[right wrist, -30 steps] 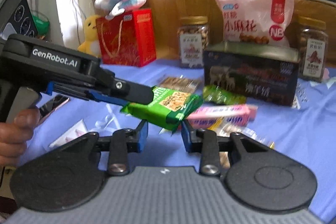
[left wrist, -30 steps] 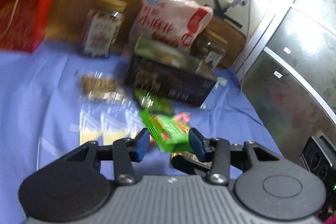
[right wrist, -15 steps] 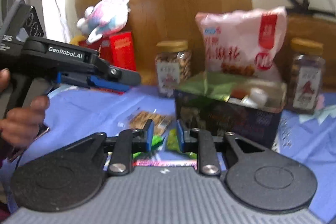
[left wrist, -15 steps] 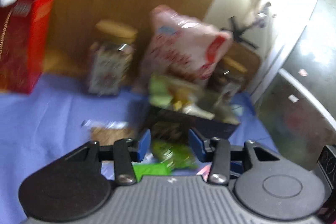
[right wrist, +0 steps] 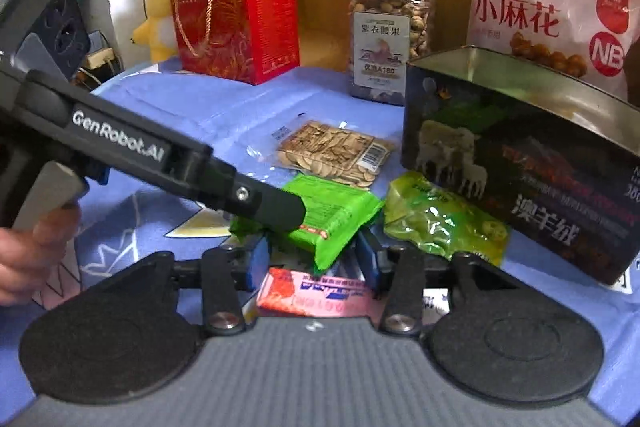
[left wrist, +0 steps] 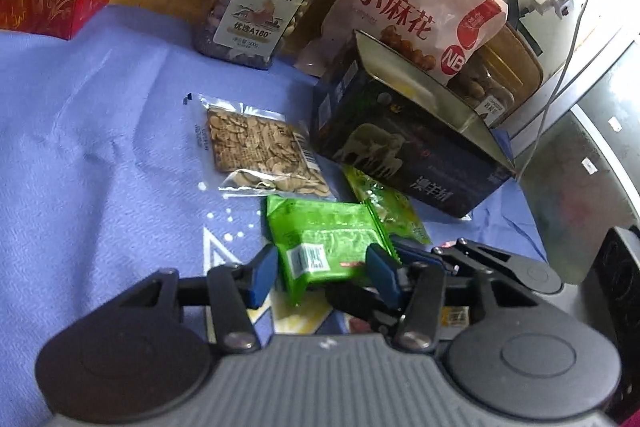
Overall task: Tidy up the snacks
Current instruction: 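Grasp the green snack bag with the left tool and lift it over the tin, then open the left tool to drop the green snack bag into the tin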
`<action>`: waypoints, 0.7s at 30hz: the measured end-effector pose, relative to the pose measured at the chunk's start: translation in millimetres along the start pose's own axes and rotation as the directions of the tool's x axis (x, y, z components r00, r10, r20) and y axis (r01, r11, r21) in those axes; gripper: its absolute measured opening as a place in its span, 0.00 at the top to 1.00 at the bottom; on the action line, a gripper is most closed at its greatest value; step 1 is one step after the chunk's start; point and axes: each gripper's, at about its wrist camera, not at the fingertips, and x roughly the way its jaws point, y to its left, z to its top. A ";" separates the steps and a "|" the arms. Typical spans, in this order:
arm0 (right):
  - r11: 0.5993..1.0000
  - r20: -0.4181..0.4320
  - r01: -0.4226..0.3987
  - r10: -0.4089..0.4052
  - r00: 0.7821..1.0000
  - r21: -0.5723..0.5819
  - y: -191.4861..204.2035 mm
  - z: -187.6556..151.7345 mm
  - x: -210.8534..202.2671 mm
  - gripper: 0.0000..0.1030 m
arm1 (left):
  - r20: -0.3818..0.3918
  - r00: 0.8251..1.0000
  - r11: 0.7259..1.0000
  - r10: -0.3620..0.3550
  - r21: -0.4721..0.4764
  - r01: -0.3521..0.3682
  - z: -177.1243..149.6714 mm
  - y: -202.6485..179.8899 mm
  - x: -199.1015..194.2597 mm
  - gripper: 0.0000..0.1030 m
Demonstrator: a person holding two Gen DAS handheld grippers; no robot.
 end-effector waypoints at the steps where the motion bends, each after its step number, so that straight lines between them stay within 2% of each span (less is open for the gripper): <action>1: 1.000 0.013 0.002 -0.002 1.000 0.003 0.1 0.1 -4.1 0.53 | 0.005 1.000 1.000 -0.008 0.000 0.008 0.9 -2.1 -3.3 0.53; 5: 0.999 0.094 0.036 -0.035 0.995 -0.006 -1.4 5.7 -26.6 0.53 | 0.056 0.998 0.998 -0.020 0.063 0.016 9.5 -25.1 -17.6 0.53; 8: 0.996 0.167 0.083 -0.079 0.983 -0.021 -5.0 16.3 -42.9 0.53 | 0.095 0.995 0.991 -0.028 0.133 0.015 27.1 -48.9 -22.4 0.53; 13: 0.989 0.236 0.146 -0.144 0.961 0.013 -35.6 40.8 -51.4 0.53 | 0.133 0.990 0.974 -0.043 0.227 0.011 66.9 -80.0 -6.3 0.53; 18: 0.982 0.222 0.170 -0.185 0.957 0.086 -77.3 59.7 -36.9 0.53 | 0.117 0.992 0.970 -0.040 0.241 0.011 103.2 -89.0 35.5 0.53; 21: 0.977 0.193 0.195 -0.207 0.959 0.080 -91.7 62.9 -21.5 0.52 | 0.103 0.994 0.970 -0.022 0.241 -0.004 113.1 -87.6 58.1 0.53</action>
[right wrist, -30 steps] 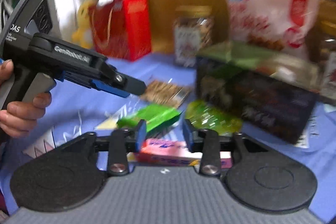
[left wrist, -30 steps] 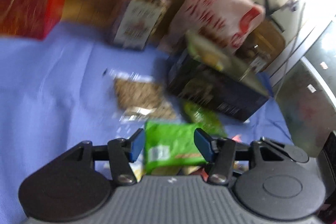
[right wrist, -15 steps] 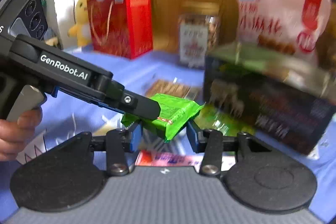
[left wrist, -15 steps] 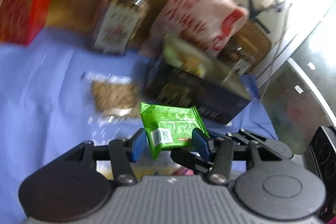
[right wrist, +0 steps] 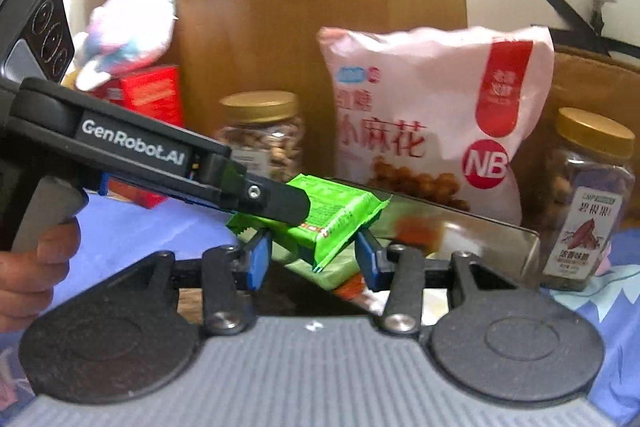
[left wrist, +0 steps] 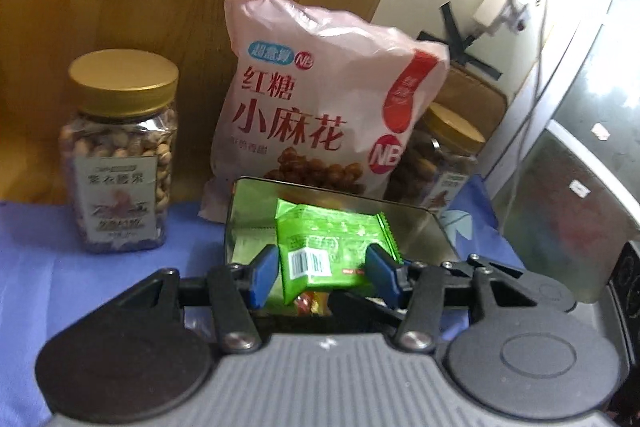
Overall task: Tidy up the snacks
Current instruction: 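Open the left tool to drop the green snack bag into the tin, then move the left tool toward the clear bag of sunflower seeds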
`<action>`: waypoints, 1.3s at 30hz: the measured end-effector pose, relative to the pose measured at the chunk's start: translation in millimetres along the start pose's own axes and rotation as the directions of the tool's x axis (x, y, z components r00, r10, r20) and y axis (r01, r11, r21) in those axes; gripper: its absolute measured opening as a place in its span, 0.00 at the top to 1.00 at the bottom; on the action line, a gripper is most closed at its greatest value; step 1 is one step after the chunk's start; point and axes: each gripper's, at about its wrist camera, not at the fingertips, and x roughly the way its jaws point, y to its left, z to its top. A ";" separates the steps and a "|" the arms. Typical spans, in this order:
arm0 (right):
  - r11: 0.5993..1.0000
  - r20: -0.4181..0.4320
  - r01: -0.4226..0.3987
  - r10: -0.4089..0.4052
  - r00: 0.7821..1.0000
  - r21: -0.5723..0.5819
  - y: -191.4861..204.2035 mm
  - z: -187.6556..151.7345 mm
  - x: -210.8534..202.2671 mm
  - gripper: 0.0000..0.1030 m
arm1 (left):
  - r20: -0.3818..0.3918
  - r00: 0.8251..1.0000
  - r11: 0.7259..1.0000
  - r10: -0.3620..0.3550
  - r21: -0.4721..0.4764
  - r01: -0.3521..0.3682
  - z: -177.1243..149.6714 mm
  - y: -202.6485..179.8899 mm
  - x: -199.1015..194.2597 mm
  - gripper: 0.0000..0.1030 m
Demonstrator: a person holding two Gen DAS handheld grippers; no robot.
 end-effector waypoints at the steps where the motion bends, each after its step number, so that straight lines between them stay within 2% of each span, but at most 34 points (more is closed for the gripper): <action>1: 1.000 -0.009 0.005 -0.005 1.000 -0.004 -2.2 -0.8 5.8 0.52 | -0.006 1.000 1.000 0.008 0.002 -0.008 0.4 1.2 5.6 0.53; 6: 0.999 -0.020 0.033 -0.033 0.999 -0.008 -8.3 -6.9 18.8 0.50 | -0.018 0.999 1.000 0.026 0.006 -0.026 0.5 6.4 17.8 0.53; 13: 0.998 0.051 0.045 -0.047 0.998 0.047 -15.5 -3.3 -7.9 0.47 | 0.032 0.999 1.000 0.024 0.004 -0.024 -6.3 20.9 -18.1 0.52; 16: 0.996 0.065 -0.032 0.026 0.998 0.083 -10.3 -5.9 -31.3 0.48 | 0.042 0.997 0.998 0.061 -0.029 -0.060 -20.7 44.9 -38.5 0.51; 18: 0.989 0.021 -0.124 0.123 0.992 0.083 2.3 -11.0 -33.3 0.49 | 0.020 0.994 0.991 0.104 -0.083 -0.102 -32.9 70.0 -44.3 0.51; 19: 0.984 -0.018 -0.161 0.162 0.987 0.078 10.4 -14.7 -29.2 0.55 | 0.005 0.993 0.986 0.122 -0.116 -0.121 -37.9 81.7 -44.7 0.51; 21: 0.977 -0.100 -0.205 0.209 0.973 0.053 29.5 -23.2 -14.3 0.57 | -0.032 0.991 0.972 0.133 -0.191 -0.137 -46.3 105.9 -43.3 0.51; 24: 0.975 -0.171 -0.220 0.218 0.961 0.004 52.4 -30.1 10.6 0.57 | -0.044 0.989 0.971 0.143 -0.189 -0.148 -48.5 119.6 -41.0 0.51; 26: 0.975 -0.196 -0.223 0.220 0.956 0.005 58.2 -29.3 24.1 0.57 | -0.047 0.990 0.973 0.132 -0.184 -0.138 -47.0 123.2 -38.9 0.46; 29: 0.978 -0.221 -0.207 0.200 0.955 -0.006 62.5 -26.6 41.1 0.56 | -0.056 0.991 0.976 0.123 -0.174 -0.131 -43.8 128.0 -31.8 0.45; 35: 0.981 -0.287 -0.186 0.193 0.938 0.053 58.5 -27.2 62.3 0.52 | -0.088 0.986 0.975 0.144 -0.158 -0.157 -49.9 134.7 -8.1 0.45; 39: 0.976 -0.307 -0.196 0.217 0.927 0.098 55.1 -28.1 68.8 0.50 | -0.076 0.985 0.979 0.157 -0.123 -0.165 -54.9 130.5 -7.7 0.47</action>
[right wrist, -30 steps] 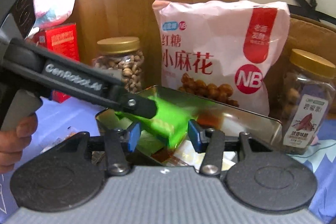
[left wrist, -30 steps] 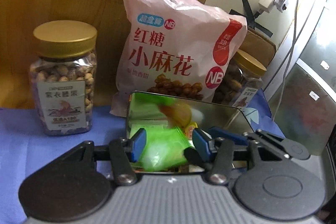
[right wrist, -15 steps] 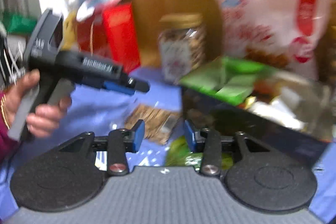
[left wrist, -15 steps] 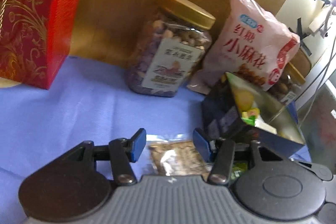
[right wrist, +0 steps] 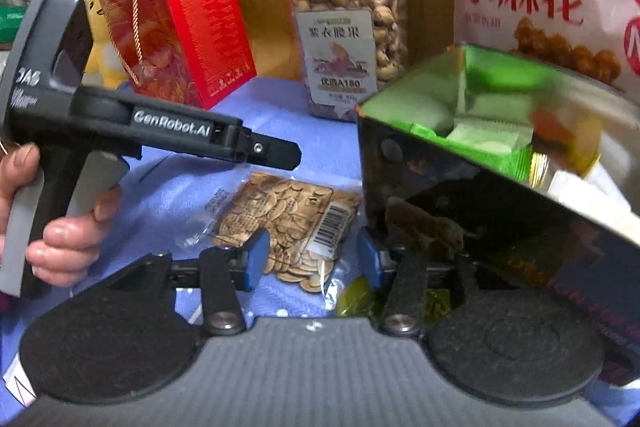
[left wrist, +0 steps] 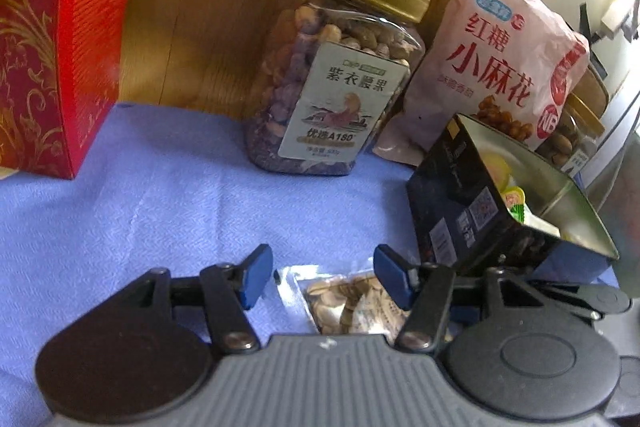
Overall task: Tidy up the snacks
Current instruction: 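Move the left tool toward the clear bag of sunflower seeds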
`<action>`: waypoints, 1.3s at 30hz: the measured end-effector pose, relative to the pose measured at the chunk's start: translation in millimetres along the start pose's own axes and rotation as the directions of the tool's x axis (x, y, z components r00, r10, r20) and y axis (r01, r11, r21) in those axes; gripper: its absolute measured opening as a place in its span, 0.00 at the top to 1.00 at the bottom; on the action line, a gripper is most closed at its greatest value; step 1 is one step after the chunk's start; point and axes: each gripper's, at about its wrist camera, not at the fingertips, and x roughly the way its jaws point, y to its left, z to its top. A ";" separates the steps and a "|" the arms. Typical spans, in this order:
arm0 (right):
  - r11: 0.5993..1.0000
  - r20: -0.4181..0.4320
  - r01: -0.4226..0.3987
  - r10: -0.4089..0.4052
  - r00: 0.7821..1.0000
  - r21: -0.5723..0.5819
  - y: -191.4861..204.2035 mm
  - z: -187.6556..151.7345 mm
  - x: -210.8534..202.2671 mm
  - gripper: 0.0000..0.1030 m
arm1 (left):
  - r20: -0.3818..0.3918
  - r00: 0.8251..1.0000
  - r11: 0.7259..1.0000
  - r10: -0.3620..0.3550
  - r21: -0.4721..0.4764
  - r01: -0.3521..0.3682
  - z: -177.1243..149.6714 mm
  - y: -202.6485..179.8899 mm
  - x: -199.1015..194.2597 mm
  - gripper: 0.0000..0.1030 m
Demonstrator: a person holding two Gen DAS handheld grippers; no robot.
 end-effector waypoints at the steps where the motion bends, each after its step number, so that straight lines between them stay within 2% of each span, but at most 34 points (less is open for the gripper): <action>1: 1.000 -0.005 -0.008 0.008 1.000 0.006 -0.2 0.4 0.6 0.50 | -0.002 1.000 1.000 0.001 0.008 -0.001 -1.4 -2.1 -0.3 0.47; 4: 1.000 -0.009 -0.030 0.030 1.000 0.005 4.6 1.3 -0.9 0.53 | -0.013 1.000 0.999 0.021 0.039 -0.020 -7.2 -9.5 -4.8 0.53; 7: 0.997 -0.010 -0.070 0.069 0.998 -0.025 19.4 -1.2 -9.1 0.55 | -0.035 0.999 0.999 -0.005 0.036 0.007 -20.8 -14.6 -18.2 0.53; 11: 0.991 -0.032 -0.103 0.101 0.994 -0.086 47.5 -11.8 -19.7 0.55 | -0.043 0.999 0.998 0.008 0.056 -0.005 -48.0 -22.7 -46.6 0.53; 16: 0.978 -0.062 -0.160 0.153 0.986 -0.133 81.9 -38.0 -34.9 0.54 | -0.042 0.999 1.000 0.013 0.009 -0.013 -84.1 -26.9 -86.2 0.55; 19: 0.974 -0.074 -0.213 0.207 0.975 -0.079 87.4 -54.0 -44.5 0.55 | -0.039 0.997 0.997 -0.060 -0.050 0.058 -107.3 -24.8 -107.7 0.56; 22: 0.974 -0.017 -0.224 0.224 0.974 -0.016 89.1 -72.8 -63.0 0.55 | 0.013 0.998 0.997 -0.062 -0.036 0.062 -130.3 -27.8 -129.6 0.56; 26: 0.986 0.071 -0.165 0.164 0.984 0.009 95.6 -93.5 -79.9 0.55 | 0.037 0.999 1.000 -0.025 0.013 0.024 -127.0 -32.3 -137.9 0.52; 29: 0.998 0.131 -0.059 0.062 0.990 -0.025 99.2 -89.1 -81.3 0.55 | 0.055 0.998 1.000 -0.006 0.003 0.006 -110.2 -31.1 -130.5 0.45; 32: 0.998 0.144 -0.008 0.016 0.989 -0.056 98.1 -80.1 -72.3 0.52 | 0.043 0.998 0.999 0.037 -0.014 -0.037 -95.4 -29.6 -108.8 0.45; 34: 0.997 0.135 0.039 -0.029 0.990 -0.070 91.2 -68.4 -58.7 0.42 | 0.013 0.998 0.998 0.059 -0.033 -0.059 -90.6 -28.5 -92.6 0.45; 36: 0.995 0.103 0.071 -0.064 0.993 -0.065 78.6 -57.4 -41.7 0.31 | 0.019 0.997 0.997 0.079 -0.020 -0.079 -91.4 -32.1 -86.2 0.44; 37: 0.996 0.068 0.074 -0.071 0.995 -0.053 71.1 -54.0 -33.3 0.24 | 0.019 0.996 0.996 0.091 -0.002 -0.091 -91.5 -35.5 -83.9 0.44; 38: 0.997 0.037 0.069 -0.067 0.997 -0.038 64.0 -54.4 -28.5 0.21 | 0.022 0.995 0.995 0.098 0.006 -0.098 -92.3 -37.3 -82.7 0.43; 39: 0.997 0.048 0.067 -0.065 0.997 -0.044 61.0 -53.7 -25.3 0.16 | 0.026 0.994 0.994 0.104 0.019 -0.105 -93.2 -38.9 -81.6 0.43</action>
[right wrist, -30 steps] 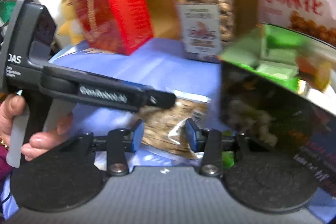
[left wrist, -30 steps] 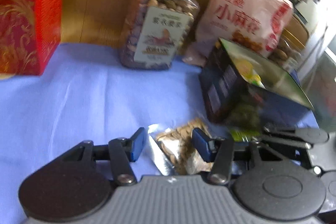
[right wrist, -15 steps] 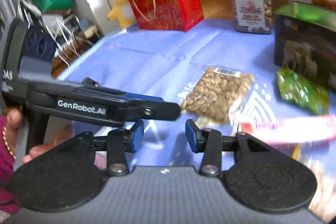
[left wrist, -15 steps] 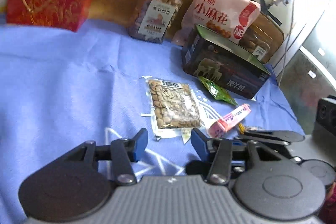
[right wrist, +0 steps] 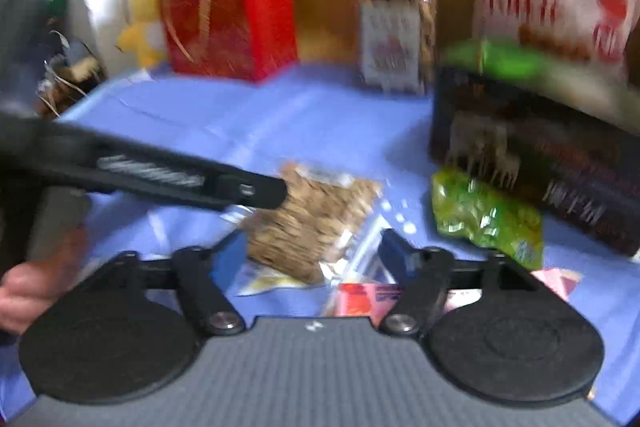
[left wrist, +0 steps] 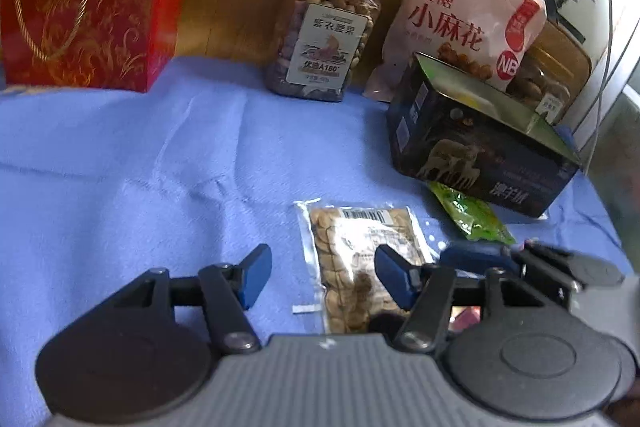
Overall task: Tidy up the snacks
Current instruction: 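Move the left tool toward the clear bag of sunflower seeds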
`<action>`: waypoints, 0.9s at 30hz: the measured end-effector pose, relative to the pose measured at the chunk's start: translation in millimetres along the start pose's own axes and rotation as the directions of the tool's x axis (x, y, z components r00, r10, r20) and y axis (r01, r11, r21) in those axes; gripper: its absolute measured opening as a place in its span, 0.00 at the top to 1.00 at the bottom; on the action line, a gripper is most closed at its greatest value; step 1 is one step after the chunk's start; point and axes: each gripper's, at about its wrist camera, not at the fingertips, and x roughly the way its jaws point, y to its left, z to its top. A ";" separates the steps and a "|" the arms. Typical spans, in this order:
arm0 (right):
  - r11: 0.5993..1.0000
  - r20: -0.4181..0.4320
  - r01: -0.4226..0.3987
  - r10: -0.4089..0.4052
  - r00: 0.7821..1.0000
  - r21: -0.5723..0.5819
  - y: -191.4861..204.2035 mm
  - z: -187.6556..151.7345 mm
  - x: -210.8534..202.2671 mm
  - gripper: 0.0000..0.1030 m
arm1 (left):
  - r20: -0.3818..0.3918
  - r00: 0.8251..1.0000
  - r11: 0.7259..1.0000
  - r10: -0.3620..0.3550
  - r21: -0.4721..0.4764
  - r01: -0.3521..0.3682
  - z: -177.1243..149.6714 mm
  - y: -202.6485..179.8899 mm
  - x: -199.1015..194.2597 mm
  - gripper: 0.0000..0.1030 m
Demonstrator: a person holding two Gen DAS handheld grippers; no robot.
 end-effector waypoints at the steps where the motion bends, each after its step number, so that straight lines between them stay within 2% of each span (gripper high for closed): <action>1: 1.000 0.004 -0.013 0.013 1.000 0.005 -1.5 1.0 2.4 0.10 | 0.004 1.000 1.000 0.005 0.010 -0.005 -0.9 -1.5 0.2 0.42; 3: 1.000 0.009 -0.016 0.016 1.000 0.005 0.6 0.8 6.2 0.07 | 0.010 1.000 1.000 0.011 0.025 -0.011 -2.8 -3.0 0.6 0.42; 7: 0.995 0.033 0.018 -0.015 0.999 -0.102 20.9 -7.3 9.0 0.06 | 0.017 1.000 0.999 0.021 0.041 -0.022 -4.4 -4.5 0.8 0.42; 17: 0.994 0.046 0.019 -0.014 0.999 -0.110 24.2 -7.9 7.0 0.08 | 0.025 0.999 0.998 0.031 0.049 -0.032 -6.0 -5.7 1.3 0.42; 23: 0.993 0.056 0.018 -0.012 0.998 -0.113 27.2 -9.6 4.0 0.13 | 0.028 0.999 0.998 0.035 0.054 -0.037 -6.2 -6.3 1.4 0.42; 25: 0.992 0.059 0.007 0.000 0.998 -0.124 28.1 -9.6 3.1 0.18 | 0.031 0.999 0.998 0.036 0.056 -0.038 -6.8 -6.4 1.4 0.43; 27: 0.992 0.061 0.004 0.004 0.998 -0.128 29.0 -9.5 2.6 0.19 | 0.034 0.999 0.998 0.035 0.057 -0.037 -7.8 -6.8 1.0 0.44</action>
